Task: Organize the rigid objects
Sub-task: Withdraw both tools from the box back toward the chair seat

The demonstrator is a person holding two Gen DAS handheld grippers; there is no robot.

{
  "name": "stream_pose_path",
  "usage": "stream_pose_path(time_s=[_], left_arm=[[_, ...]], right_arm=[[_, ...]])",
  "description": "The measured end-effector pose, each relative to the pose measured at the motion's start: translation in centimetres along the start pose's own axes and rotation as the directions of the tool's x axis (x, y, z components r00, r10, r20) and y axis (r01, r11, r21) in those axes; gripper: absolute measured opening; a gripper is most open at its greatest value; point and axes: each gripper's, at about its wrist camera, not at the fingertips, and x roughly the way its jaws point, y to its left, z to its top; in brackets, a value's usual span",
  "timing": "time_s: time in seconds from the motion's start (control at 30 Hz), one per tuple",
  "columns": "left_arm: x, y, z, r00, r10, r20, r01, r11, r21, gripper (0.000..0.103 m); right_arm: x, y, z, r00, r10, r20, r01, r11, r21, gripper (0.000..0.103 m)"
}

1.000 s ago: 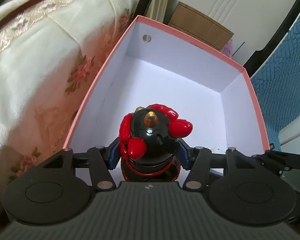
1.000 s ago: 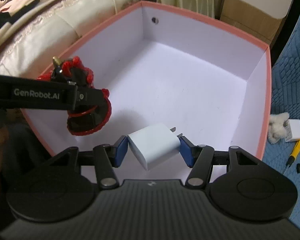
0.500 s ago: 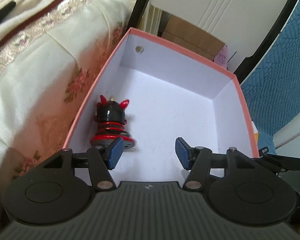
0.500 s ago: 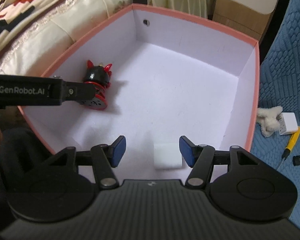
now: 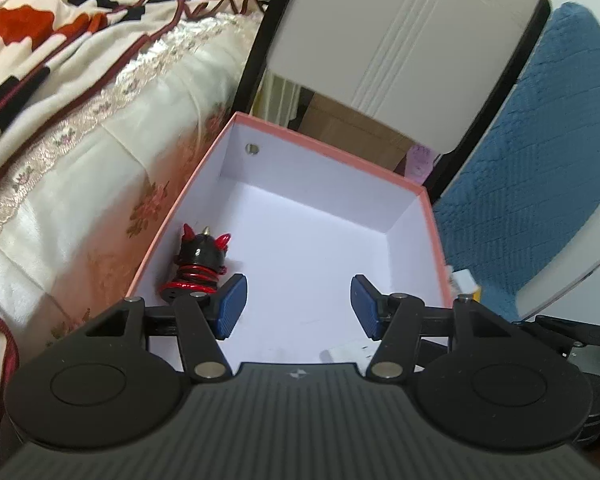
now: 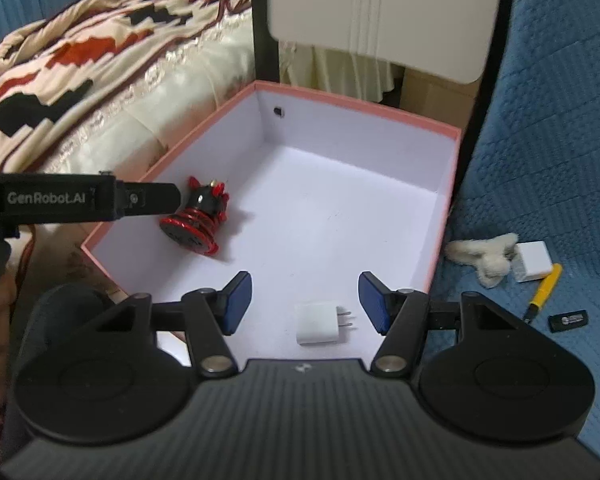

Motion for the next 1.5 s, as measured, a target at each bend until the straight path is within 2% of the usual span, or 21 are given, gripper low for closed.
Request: stream_pose_path(time_s=[0.33,0.6,0.77,0.87,1.5], left_arm=[[-4.1,-3.3,-1.0,0.997,-0.037,0.064,0.036,0.999,0.022,0.063],[-6.2,-6.1,-2.4,0.994,-0.074,0.085,0.069,0.996,0.051,0.063],[-6.8,-7.7,-3.2,0.992,-0.093,0.09,0.086,0.994,0.074,0.063],[-7.3,-8.5,-3.9,0.988,-0.114,0.103,0.106,0.992,0.074,0.07],[-9.6,-13.7,-8.3,0.98,-0.164,0.109,0.148,0.978,0.146,0.071]], right_arm=[[-4.8,-1.1,-1.6,0.996,-0.025,0.082,0.022,0.999,0.034,0.062],[-7.9,-2.0,-2.9,0.99,-0.052,0.131,0.044,0.997,0.06,0.062],[-9.5,-2.9,-4.0,0.986,-0.07,0.154,0.059,0.995,0.078,0.062],[-10.4,-3.5,-4.8,0.983,-0.083,0.163,0.069,0.994,0.09,0.062],[-15.5,-6.1,-10.0,0.963,-0.165,0.212,0.133,0.979,0.156,0.062]])
